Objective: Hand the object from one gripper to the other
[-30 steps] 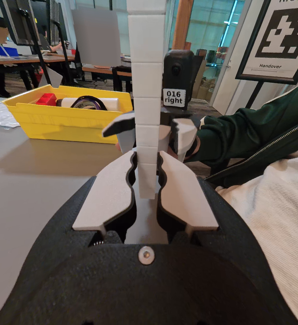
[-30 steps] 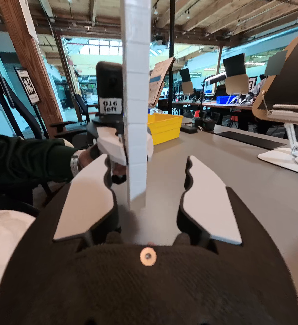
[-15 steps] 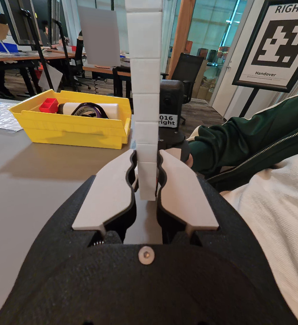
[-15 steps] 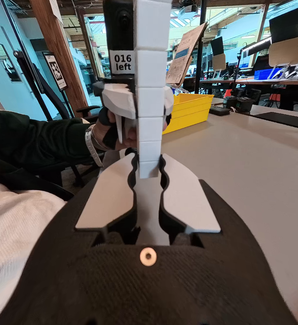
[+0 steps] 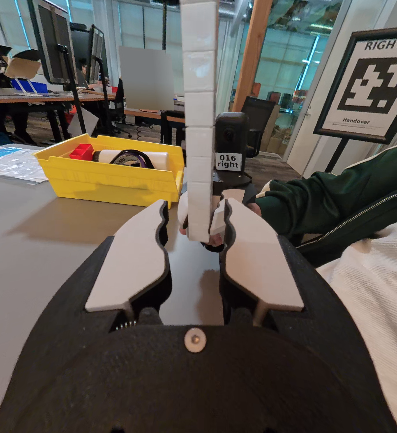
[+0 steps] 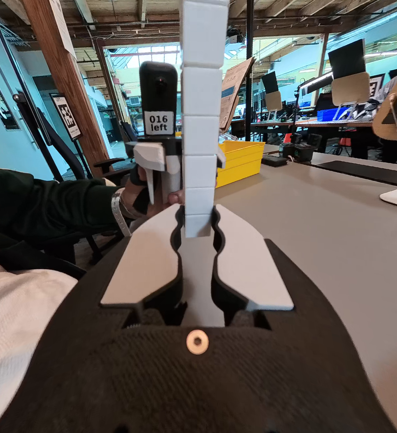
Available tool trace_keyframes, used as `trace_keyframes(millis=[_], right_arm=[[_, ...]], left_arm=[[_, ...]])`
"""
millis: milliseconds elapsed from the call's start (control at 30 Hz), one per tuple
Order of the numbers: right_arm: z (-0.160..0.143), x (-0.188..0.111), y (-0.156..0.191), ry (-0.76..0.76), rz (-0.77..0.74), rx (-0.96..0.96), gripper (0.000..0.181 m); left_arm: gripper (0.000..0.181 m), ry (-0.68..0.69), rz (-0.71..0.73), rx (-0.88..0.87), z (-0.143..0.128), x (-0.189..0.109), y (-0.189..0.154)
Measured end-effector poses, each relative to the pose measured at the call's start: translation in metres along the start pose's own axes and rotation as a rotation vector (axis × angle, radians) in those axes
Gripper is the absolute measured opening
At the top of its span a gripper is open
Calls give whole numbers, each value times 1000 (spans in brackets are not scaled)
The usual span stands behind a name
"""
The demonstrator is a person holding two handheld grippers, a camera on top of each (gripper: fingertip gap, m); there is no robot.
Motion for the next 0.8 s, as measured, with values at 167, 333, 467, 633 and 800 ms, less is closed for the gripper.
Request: trace_keyframes(millis=[167,333,467,633,800], right_arm=[[2,-3,-6,-11,-17,20,23],[2,-2,-6,-8,-11,12,23],[3,-2,1,-23,98,36,23],[12,-11,30,-51,524,160,22],[7,-8,52,-8,659,175,22]], left_arm=[[43,-52,7,-86,-11,-8,13],[42,-47,5,-92,-14,-7,14],[42,-54,-39,-74,-12,-5,10],[33,-144,-370,-85,1,1,-13],[35,-137,-546,-78,10,13,-37]])
Point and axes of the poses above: each gripper's, where its closed fingertips meet, x out along the fingers, z out of its top, y = z × x across the jaws, the point moved 7 cm from there along -x, back along the fingers, and after that the axes turned 13 degrees about -z, right-handed, at the moved point
